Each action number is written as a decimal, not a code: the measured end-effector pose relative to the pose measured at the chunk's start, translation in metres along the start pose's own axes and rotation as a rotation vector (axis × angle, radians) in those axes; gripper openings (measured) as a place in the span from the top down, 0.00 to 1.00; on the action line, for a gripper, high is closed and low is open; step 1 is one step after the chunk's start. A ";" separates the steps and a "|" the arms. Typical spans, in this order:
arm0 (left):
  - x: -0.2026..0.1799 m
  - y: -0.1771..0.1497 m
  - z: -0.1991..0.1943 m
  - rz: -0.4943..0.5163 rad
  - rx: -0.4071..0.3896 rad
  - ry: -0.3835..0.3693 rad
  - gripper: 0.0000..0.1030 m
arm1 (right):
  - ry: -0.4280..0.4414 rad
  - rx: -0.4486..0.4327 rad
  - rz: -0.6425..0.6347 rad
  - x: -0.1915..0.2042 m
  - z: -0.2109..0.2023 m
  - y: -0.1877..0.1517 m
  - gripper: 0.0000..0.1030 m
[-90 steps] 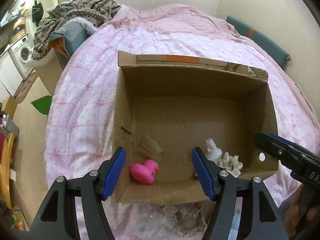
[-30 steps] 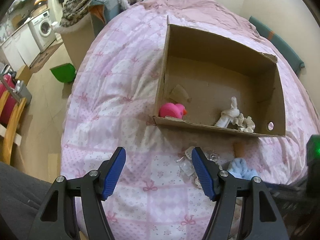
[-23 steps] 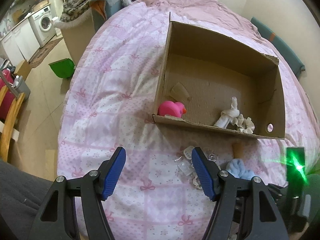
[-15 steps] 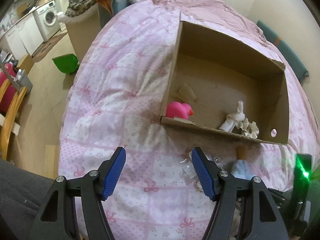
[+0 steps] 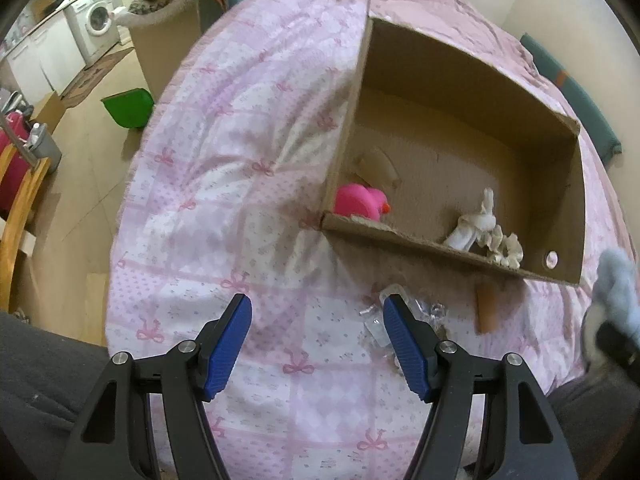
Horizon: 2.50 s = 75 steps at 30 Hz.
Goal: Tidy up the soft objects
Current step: 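Lower the right tool to the light-blue fluffy scrunchie and grasp it, then grasp the clear plastic bag with the left tool while the right tool lifts the blue scrunchie, then carry the bag into the box with the left tool while the right tool carries the blue scrunchie in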
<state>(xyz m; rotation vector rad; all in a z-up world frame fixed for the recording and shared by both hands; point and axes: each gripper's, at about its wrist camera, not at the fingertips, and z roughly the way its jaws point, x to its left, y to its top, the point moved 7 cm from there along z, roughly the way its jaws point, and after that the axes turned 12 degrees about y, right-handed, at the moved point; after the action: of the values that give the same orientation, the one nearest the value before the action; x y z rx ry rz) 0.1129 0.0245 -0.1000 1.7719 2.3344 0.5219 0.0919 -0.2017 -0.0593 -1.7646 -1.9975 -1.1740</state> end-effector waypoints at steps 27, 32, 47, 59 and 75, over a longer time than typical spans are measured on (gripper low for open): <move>-0.066 -0.009 0.074 0.025 0.184 -0.190 0.77 | 0.039 -0.026 0.108 -0.027 0.011 -0.006 0.67; -0.052 -0.011 0.058 0.024 0.143 -0.158 0.77 | 0.034 -0.020 0.104 -0.027 0.012 -0.006 0.67; 0.002 -0.034 0.017 0.053 0.086 0.000 0.77 | 0.013 0.000 0.013 -0.008 0.019 -0.007 0.67; -0.018 -0.033 -0.010 0.088 0.003 0.009 0.77 | -0.015 -0.026 -0.113 0.017 0.011 -0.017 0.67; 0.002 0.027 -0.077 0.058 -0.179 -0.034 0.77 | 0.008 -0.171 -0.123 0.024 -0.028 0.018 0.67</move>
<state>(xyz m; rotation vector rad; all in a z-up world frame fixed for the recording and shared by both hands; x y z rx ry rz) 0.1110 0.0194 -0.0189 1.7556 2.1453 0.6801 0.0928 -0.2038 -0.0182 -1.7306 -2.0824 -1.4262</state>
